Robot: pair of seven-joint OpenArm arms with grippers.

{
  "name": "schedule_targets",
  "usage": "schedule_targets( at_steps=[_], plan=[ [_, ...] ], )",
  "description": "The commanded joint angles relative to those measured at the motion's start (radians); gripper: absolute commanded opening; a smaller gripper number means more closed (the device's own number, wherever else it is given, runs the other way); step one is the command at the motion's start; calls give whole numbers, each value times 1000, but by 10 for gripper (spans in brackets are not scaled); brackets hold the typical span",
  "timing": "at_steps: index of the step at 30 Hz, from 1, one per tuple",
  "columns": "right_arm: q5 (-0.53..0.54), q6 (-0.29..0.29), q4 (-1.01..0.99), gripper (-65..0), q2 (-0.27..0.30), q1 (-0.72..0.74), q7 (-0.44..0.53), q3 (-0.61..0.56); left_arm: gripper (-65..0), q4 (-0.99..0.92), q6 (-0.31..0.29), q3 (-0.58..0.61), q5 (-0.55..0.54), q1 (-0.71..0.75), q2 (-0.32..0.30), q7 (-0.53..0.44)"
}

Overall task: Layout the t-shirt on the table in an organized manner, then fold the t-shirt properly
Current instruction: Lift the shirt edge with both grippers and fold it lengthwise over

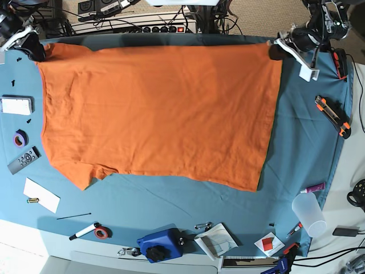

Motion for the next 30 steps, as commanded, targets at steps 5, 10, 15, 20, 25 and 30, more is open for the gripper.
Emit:
schedule_targets(
  at_steps=[5, 10, 15, 20, 25, 30],
  plan=[
    [-117, 1, 16, -650, 20, 66, 21, 9, -650, 86, -1, -6, -6, 2, -39, -39],
    [-230, 1, 15, -650, 19, 151, 21, -2, -650, 91, -1, -6, 8, -38, -47, -59],
    [-395, 1, 15, -650, 19, 201, 21, -71, -650, 90, -1, -3, 18, -97, -47, -89],
    [-551, 1, 14, -650, 20, 239, 118, -174, -650, 77, -1, 94, 98, -149, -47, -122],
    [-710, -22, 14, -650, 20, 291, 230, -238, -650, 71, 51, 203, 209, -205, -46, -164],
    [-785, -43, 4, -650, 21, 380, 282, -250, -650, 71, 63, 210, 270, -269, -47, -198]
  ],
)
